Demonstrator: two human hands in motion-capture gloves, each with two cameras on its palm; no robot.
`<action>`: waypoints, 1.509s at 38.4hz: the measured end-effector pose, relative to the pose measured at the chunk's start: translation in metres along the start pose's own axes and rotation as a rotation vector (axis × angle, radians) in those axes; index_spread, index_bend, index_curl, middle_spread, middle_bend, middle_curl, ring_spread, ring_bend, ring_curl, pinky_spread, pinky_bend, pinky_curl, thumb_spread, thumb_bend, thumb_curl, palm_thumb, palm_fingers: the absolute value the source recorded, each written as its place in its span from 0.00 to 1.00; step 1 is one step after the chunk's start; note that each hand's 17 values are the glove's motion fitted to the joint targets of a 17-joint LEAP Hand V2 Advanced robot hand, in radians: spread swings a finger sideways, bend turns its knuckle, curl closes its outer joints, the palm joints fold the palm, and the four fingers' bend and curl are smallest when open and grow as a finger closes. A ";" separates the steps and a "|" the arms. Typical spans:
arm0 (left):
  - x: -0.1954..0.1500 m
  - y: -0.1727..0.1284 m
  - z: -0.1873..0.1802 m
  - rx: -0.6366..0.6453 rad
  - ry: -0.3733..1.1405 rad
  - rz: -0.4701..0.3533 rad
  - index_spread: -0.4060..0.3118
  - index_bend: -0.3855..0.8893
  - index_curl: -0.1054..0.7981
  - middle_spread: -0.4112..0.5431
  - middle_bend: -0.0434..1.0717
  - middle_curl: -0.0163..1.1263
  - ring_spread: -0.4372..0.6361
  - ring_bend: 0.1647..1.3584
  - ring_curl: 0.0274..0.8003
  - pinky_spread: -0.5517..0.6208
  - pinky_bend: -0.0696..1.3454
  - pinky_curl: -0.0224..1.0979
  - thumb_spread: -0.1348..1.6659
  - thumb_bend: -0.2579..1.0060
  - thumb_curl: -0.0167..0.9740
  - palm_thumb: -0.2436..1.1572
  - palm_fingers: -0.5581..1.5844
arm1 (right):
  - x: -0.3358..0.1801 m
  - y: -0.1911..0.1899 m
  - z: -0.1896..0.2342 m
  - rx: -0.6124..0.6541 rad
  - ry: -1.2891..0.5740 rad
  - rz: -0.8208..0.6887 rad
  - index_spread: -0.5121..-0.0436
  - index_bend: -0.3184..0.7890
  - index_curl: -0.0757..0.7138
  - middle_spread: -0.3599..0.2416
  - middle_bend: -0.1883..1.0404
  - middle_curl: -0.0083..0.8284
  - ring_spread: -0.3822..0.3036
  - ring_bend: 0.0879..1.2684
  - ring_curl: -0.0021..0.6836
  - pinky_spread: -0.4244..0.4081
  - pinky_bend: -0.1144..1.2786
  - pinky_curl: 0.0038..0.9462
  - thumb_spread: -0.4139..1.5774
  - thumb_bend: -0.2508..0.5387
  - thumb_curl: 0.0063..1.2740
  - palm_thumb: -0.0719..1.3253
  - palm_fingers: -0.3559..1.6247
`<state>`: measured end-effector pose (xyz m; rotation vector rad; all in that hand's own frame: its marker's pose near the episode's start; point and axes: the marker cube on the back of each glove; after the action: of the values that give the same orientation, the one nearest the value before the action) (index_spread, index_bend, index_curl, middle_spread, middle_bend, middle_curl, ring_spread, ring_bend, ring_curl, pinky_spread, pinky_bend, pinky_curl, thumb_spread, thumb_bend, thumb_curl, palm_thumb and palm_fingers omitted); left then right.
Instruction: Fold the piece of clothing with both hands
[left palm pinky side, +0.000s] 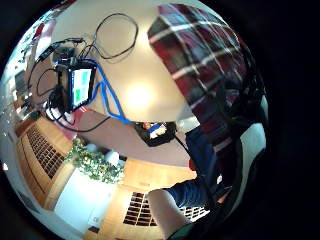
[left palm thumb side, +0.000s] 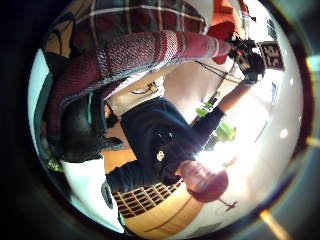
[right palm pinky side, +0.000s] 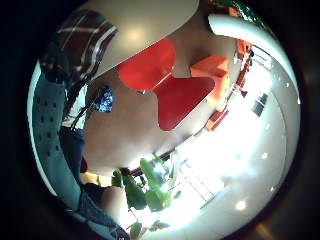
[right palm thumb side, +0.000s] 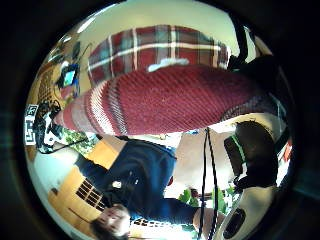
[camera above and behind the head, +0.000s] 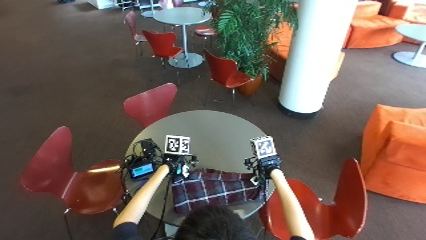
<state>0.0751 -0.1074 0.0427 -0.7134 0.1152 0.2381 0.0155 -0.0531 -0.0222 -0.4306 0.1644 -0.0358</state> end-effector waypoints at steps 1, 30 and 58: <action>-0.002 -0.008 -0.004 -0.018 0.009 -0.056 0.17 0.42 0.56 0.08 0.41 0.42 0.08 0.23 0.46 0.11 0.46 0.37 0.57 0.20 0.52 0.74 0.85 | -0.001 -0.001 -0.006 -0.008 -0.022 0.005 0.39 0.40 0.57 0.14 0.41 0.55 0.15 0.36 0.60 0.09 0.48 0.38 0.79 0.43 0.26 0.76 0.81; 0.001 -0.060 0.090 0.557 0.052 -0.187 0.35 0.48 0.62 0.38 0.14 0.33 0.45 0.13 0.43 0.53 0.20 0.31 0.76 0.18 0.43 0.53 0.53 | 0.025 -0.049 0.067 0.181 -0.349 0.477 0.59 0.27 0.34 0.39 0.28 0.50 0.30 0.40 0.63 0.23 0.60 0.42 0.80 0.22 0.22 0.49 0.67; 0.000 -0.065 0.130 0.429 -0.030 -0.311 0.43 0.44 0.54 0.63 0.18 0.23 0.81 0.24 0.41 0.83 0.30 0.33 0.78 0.19 0.27 0.25 0.28 | 0.019 -0.051 0.082 0.339 -0.498 0.638 0.56 0.43 0.33 0.24 0.48 0.60 0.19 0.53 0.67 0.07 0.51 0.38 0.65 0.32 0.32 0.70 0.84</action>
<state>0.0951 -0.0691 0.1811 -0.2936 0.0235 -0.0752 0.0482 -0.0666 0.0699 -0.0258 -0.1996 0.6581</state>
